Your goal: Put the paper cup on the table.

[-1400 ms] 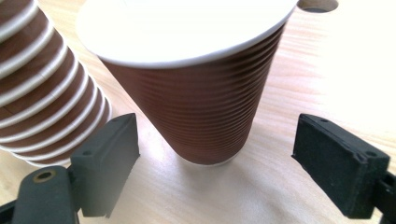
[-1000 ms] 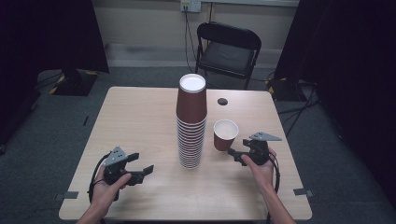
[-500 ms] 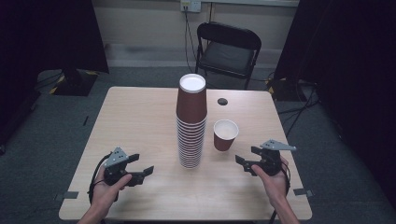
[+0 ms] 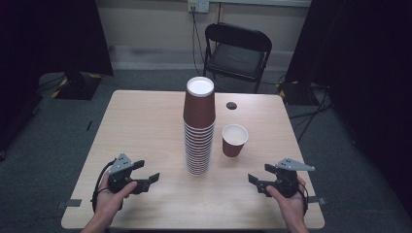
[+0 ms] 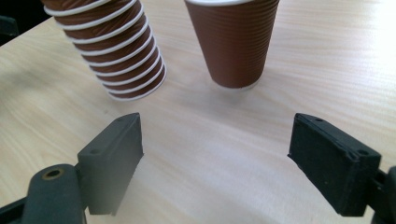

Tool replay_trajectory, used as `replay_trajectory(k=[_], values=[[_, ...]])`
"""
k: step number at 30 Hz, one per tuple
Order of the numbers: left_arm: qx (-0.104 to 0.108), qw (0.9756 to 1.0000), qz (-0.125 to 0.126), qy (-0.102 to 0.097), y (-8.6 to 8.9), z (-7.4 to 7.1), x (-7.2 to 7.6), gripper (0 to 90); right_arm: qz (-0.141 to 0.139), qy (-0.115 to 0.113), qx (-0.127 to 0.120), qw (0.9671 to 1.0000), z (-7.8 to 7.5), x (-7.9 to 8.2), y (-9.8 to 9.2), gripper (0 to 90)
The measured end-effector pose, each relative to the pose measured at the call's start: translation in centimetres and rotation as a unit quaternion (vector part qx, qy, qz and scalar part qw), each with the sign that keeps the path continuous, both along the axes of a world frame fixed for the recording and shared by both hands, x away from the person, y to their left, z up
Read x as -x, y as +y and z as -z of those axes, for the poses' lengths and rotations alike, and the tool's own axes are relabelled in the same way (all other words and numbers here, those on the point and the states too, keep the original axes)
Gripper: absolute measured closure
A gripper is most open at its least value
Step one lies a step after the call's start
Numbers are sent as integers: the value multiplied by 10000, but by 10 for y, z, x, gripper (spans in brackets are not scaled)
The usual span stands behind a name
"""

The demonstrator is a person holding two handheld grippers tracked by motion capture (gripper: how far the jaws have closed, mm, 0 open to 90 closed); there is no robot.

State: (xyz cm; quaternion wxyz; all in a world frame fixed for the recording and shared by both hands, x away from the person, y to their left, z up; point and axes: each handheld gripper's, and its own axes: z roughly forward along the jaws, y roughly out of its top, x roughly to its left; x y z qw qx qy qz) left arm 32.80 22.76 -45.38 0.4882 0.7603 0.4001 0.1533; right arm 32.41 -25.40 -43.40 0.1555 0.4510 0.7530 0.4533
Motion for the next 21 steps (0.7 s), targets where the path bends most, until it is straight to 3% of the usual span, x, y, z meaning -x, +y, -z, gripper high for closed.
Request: replay_trajectory(k=[6, 14, 17, 21], values=[[-24, 10000, -66, 17, -3, -3, 2, 200, -34, 59, 78, 9999, 1, 12, -1, 169], [-222, 9997, 51, 65, -6, -3, 11, 200, 70, 231, 176, 9996, 19, 25, -5, 169], [-168, 9999, -11, 25, -4, -1, 14, 200, 77, 266, 228, 9994, 23, 27, -5, 167], [-378, 9992, 93, -126, -3, 2, 18, 200, 121, 211, 215, 9995, 24, 24, -6, 161]])
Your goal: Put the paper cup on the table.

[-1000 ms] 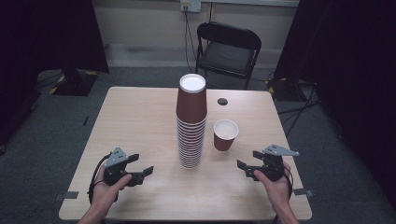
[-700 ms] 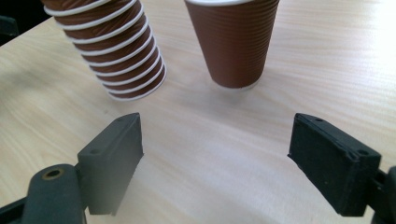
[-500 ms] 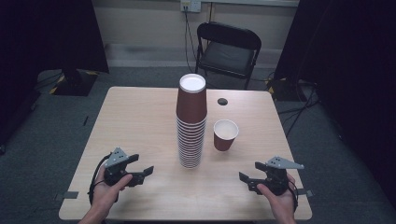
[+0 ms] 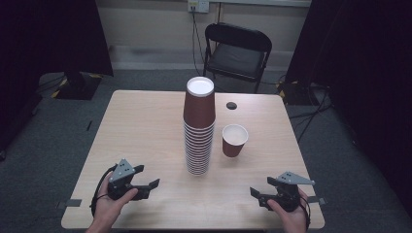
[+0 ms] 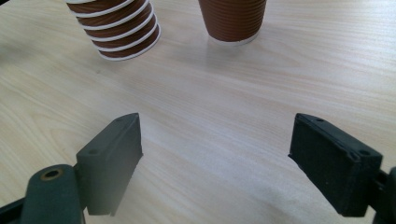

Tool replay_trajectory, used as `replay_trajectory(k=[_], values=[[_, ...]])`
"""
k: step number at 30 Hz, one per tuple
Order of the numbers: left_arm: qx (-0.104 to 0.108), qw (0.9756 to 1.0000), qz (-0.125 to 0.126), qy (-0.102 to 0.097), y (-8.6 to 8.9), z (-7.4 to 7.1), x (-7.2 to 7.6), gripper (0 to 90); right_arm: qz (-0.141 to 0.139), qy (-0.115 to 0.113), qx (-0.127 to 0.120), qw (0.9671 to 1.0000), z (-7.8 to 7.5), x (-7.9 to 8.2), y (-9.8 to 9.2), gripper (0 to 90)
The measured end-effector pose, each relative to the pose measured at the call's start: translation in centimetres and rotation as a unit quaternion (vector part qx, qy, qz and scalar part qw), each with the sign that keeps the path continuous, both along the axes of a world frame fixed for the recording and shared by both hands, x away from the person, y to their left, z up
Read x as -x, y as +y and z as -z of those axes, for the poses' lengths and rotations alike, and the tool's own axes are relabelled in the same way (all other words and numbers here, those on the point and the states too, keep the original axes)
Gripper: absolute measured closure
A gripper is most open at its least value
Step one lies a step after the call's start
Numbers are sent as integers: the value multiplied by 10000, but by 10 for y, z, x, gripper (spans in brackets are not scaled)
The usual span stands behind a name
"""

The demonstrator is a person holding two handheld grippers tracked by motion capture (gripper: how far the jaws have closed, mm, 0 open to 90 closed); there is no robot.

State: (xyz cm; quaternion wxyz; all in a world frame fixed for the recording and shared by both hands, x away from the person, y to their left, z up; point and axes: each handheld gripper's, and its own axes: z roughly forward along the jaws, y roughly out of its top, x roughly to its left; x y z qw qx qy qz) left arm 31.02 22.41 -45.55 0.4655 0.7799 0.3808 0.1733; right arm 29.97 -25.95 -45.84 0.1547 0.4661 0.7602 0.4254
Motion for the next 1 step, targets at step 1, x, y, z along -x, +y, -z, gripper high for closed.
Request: replay_trajectory(k=[1], values=[[0, 10000, 0, 0, 0, 0, 0, 200, 0, 0, 0, 10000, 0, 0, 0, 161]])
